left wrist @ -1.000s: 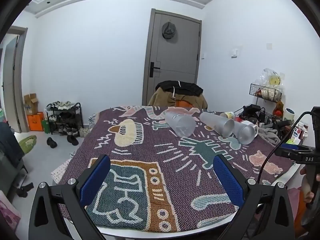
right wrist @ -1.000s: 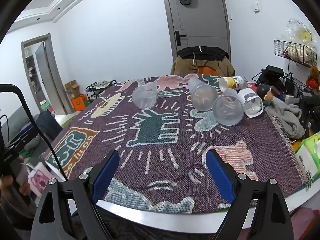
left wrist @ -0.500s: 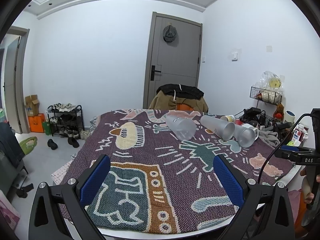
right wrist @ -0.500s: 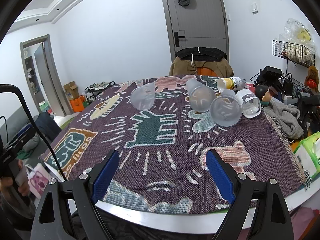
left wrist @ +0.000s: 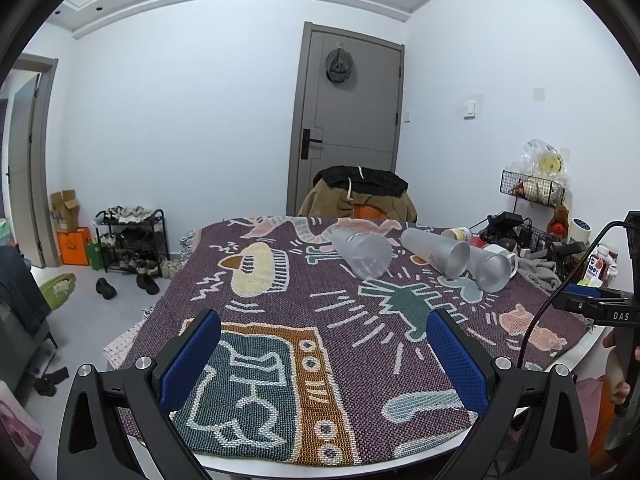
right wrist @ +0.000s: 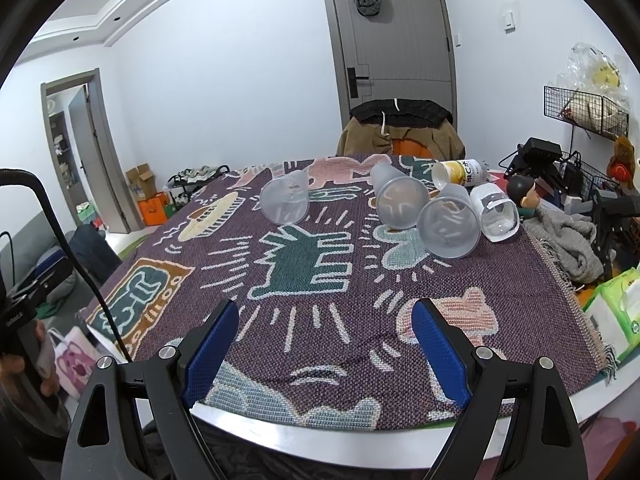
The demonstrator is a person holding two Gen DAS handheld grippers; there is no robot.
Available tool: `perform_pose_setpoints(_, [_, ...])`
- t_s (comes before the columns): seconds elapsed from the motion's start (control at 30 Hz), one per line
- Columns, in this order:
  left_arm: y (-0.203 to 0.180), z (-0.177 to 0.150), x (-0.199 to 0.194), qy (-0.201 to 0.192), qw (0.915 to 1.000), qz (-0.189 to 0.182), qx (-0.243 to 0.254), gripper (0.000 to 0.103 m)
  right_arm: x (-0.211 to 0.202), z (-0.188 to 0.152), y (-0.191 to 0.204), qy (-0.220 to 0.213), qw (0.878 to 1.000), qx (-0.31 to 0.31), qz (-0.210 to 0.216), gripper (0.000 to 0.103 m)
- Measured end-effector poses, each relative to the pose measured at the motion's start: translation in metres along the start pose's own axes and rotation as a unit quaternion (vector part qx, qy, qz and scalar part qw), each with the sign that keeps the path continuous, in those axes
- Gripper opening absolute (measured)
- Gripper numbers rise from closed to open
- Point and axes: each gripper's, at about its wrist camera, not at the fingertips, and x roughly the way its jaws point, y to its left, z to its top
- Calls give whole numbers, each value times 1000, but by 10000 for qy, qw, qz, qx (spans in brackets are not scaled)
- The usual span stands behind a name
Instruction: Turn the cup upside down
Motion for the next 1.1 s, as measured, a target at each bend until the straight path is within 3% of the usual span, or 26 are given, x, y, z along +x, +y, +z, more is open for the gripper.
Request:
perform_pose_setpoints(0.27, [1,1,-2,-46,10000,-7,-34,103,-6,2,1,-110,9999,-45,-22,89])
perform_pose_setpoints(0.43, [0,1,-9,-193,9996,180,61,103,-9,4,-2,-193,9998,18,-37,89])
perform_pose_setpoints(1.1, [4,4,-7,-129,9997,201,34,103,-16,7,2,-339,9992,-83,-193,89])
